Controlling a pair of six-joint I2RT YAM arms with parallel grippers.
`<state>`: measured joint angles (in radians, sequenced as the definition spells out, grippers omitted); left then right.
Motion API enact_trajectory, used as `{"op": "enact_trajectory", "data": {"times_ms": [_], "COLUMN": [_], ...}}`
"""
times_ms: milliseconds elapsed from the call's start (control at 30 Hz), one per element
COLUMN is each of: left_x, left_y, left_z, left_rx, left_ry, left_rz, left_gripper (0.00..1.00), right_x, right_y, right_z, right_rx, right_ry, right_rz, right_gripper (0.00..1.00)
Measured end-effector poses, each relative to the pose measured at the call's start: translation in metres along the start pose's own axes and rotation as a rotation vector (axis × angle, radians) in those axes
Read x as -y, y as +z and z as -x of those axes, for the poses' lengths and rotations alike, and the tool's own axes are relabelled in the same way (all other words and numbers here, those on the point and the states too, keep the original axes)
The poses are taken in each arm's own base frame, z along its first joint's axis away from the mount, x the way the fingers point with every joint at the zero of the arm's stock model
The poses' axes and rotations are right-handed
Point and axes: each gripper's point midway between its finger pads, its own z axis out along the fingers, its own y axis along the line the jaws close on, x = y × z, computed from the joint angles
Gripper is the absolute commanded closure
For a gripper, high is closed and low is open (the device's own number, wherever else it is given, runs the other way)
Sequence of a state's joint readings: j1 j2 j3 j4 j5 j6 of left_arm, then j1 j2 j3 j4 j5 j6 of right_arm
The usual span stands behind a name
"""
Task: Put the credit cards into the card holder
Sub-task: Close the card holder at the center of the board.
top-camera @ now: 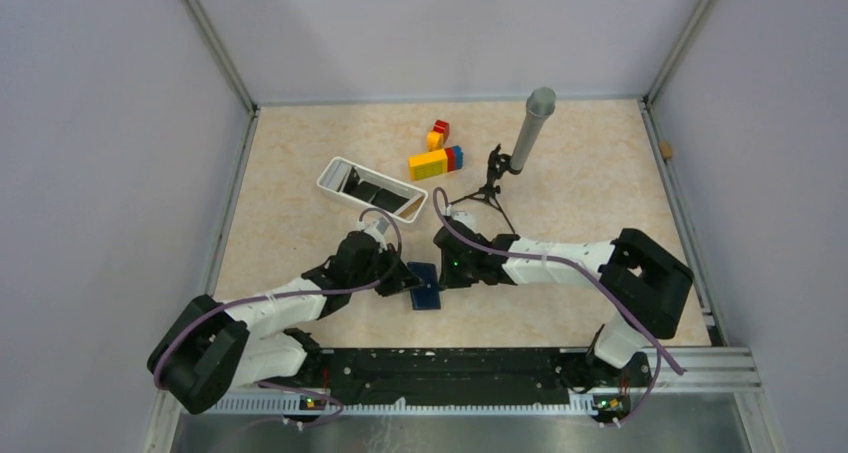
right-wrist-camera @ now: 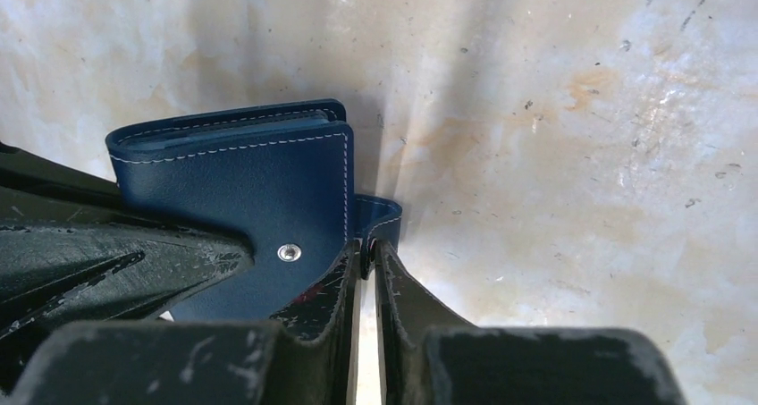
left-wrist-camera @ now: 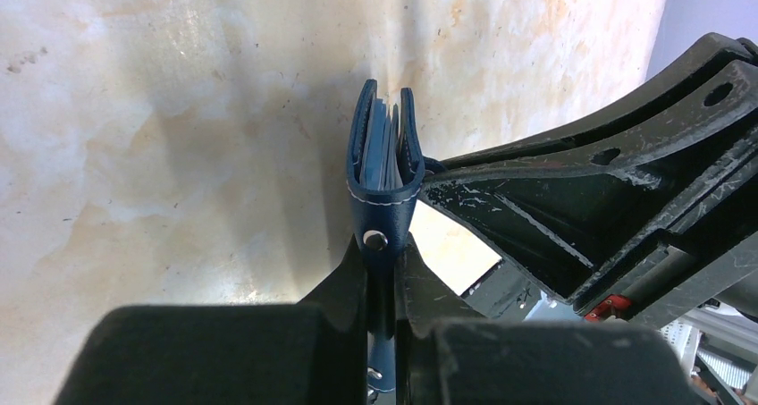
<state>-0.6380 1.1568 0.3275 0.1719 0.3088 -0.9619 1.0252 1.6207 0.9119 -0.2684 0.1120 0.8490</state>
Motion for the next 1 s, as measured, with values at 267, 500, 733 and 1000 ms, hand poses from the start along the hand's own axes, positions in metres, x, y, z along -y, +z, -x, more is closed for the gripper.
{"op": "enact_trajectory", "data": {"times_ms": [267, 500, 733, 1000], "left_x": [-0.001, -0.002, -0.002, -0.003], "left_y": [0.001, 0.001, 0.002, 0.003], "left_z": [0.000, 0.000, 0.000, -0.001], "left_rx": [-0.003, -0.004, -0.009, -0.014], "left_ry": [0.000, 0.000, -0.002, -0.003], "left_rz": [0.004, 0.011, 0.017, 0.019], "left_gripper": [1.00, 1.00, 1.00, 1.00], "right_x": [0.004, -0.001, -0.017, -0.025], "right_y": [0.000, -0.002, -0.005, -0.006], "right_z": [0.001, -0.001, 0.000, -0.001], "right_rx": [0.007, 0.022, 0.043, 0.038], "right_ry": [-0.002, -0.020, -0.051, -0.072], "right_rz": [-0.019, 0.046, 0.160, 0.207], "right_gripper": [1.00, 1.00, 1.00, 1.00]}}
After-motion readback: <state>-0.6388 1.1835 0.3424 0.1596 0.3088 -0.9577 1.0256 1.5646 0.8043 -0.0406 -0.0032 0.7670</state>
